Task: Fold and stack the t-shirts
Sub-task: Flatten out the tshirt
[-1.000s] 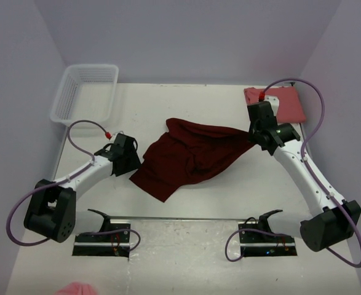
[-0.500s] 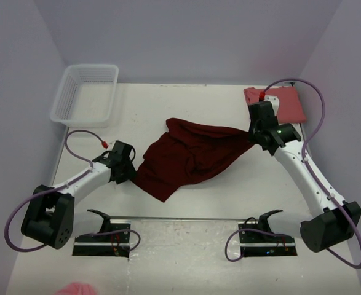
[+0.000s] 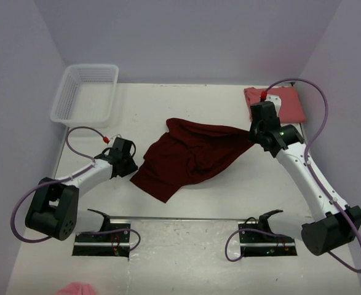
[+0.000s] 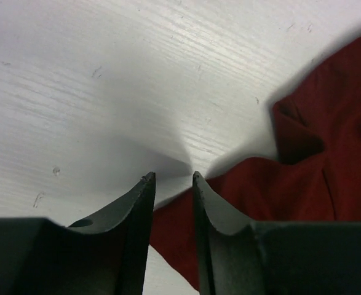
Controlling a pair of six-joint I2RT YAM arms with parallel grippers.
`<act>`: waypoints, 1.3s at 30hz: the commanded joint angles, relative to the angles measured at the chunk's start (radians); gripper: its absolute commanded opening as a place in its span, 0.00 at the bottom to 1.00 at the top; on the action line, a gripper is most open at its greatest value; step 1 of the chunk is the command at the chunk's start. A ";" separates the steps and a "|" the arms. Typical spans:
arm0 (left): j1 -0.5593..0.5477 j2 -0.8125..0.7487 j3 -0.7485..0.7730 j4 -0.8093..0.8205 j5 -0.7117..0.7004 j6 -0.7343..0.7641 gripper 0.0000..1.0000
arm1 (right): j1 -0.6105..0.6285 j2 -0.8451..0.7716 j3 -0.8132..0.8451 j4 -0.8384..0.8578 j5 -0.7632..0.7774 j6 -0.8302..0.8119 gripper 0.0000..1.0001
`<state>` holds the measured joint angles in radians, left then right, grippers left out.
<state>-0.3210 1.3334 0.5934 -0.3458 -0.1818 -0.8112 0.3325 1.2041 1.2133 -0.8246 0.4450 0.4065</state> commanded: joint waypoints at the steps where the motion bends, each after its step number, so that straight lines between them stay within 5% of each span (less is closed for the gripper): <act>1: 0.005 0.040 -0.081 -0.036 0.070 -0.005 0.35 | -0.006 -0.014 0.029 0.025 0.000 -0.014 0.00; 8: 0.005 -0.030 -0.116 -0.068 0.067 -0.025 0.54 | -0.006 0.003 0.031 0.025 -0.019 -0.011 0.00; 27: -0.004 0.030 -0.040 -0.295 -0.021 -0.091 0.45 | -0.006 -0.024 0.017 0.048 -0.080 -0.020 0.00; 39: -0.147 -0.033 -0.003 -0.377 -0.090 -0.192 0.47 | -0.006 -0.047 0.005 0.062 -0.124 -0.025 0.00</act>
<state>-0.4053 1.2953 0.6170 -0.6155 -0.2600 -0.9348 0.3325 1.1973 1.2133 -0.7921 0.3428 0.3988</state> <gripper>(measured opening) 0.477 0.011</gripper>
